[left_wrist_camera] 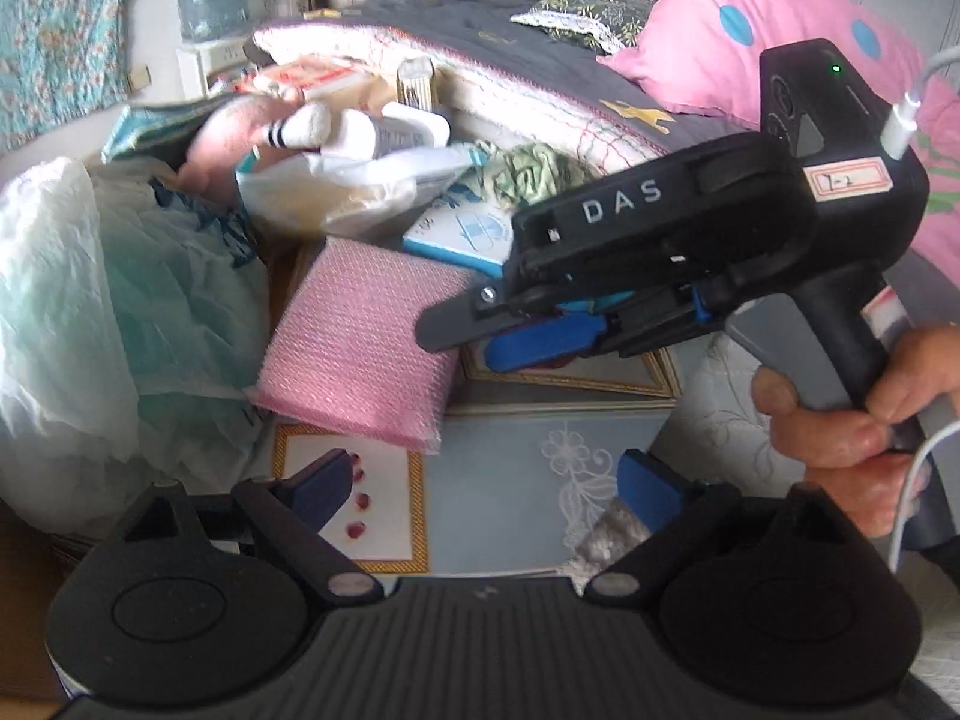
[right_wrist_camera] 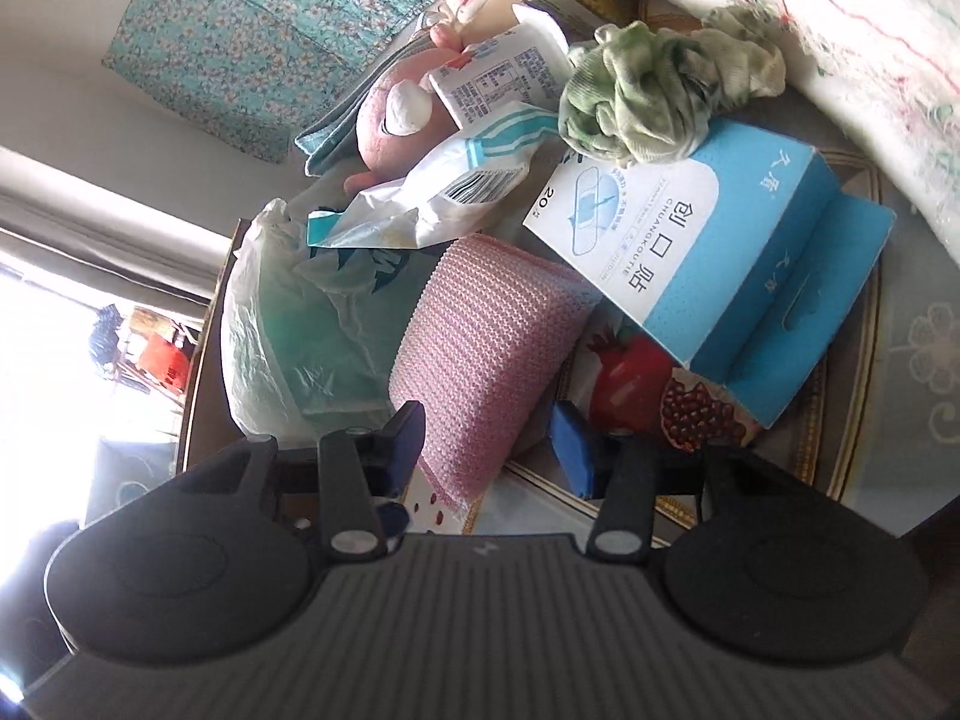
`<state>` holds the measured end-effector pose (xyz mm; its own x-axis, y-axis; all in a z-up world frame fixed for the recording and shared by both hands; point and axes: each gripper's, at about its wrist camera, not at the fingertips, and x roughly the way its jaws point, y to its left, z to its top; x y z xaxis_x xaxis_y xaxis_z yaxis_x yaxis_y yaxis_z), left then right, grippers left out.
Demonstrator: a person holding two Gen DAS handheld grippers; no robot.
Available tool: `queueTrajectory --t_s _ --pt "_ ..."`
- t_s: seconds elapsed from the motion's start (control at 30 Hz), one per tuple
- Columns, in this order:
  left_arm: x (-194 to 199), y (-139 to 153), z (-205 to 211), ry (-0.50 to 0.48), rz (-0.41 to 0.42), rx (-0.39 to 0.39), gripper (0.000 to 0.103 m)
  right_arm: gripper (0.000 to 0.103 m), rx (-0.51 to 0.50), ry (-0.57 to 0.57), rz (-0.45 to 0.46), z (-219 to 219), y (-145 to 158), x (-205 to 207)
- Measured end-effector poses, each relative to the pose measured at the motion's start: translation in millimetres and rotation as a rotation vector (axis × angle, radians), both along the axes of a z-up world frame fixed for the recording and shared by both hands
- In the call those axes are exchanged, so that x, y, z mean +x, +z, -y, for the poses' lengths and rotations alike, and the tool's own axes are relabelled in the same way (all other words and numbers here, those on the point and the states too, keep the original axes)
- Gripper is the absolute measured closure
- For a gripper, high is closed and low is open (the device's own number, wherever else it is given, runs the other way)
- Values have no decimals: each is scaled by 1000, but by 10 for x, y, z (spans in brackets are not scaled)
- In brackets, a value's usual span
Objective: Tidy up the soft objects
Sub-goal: 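Close the right gripper on the pink sponge pad's edge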
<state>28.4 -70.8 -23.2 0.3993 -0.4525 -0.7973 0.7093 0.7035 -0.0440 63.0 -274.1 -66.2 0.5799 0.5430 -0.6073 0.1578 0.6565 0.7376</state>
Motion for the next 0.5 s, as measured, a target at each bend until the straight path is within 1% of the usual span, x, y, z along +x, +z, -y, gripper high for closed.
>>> queueTrajectory --t_s 0.03,0.13,0.23,0.3,0.47,0.5 --pt "1 16 19 6 57 25 7 57 -3 -4 1 5 9 -3" --pt "72 7 119 23 179 95 6 57 20 -33 -5 46 -1 7" --pt "171 -49 237 21 253 154 6 57 37 -60 -2 128 -12 -25" --pt "247 -96 279 7 261 176 6 58 57 -67 -2 145 -18 -4" --pt "416 -208 321 3 202 203 6 61 74 -53 -5 128 -40 64" --pt "436 -224 313 6 192 196 6 61 72 -49 -7 115 -47 64"
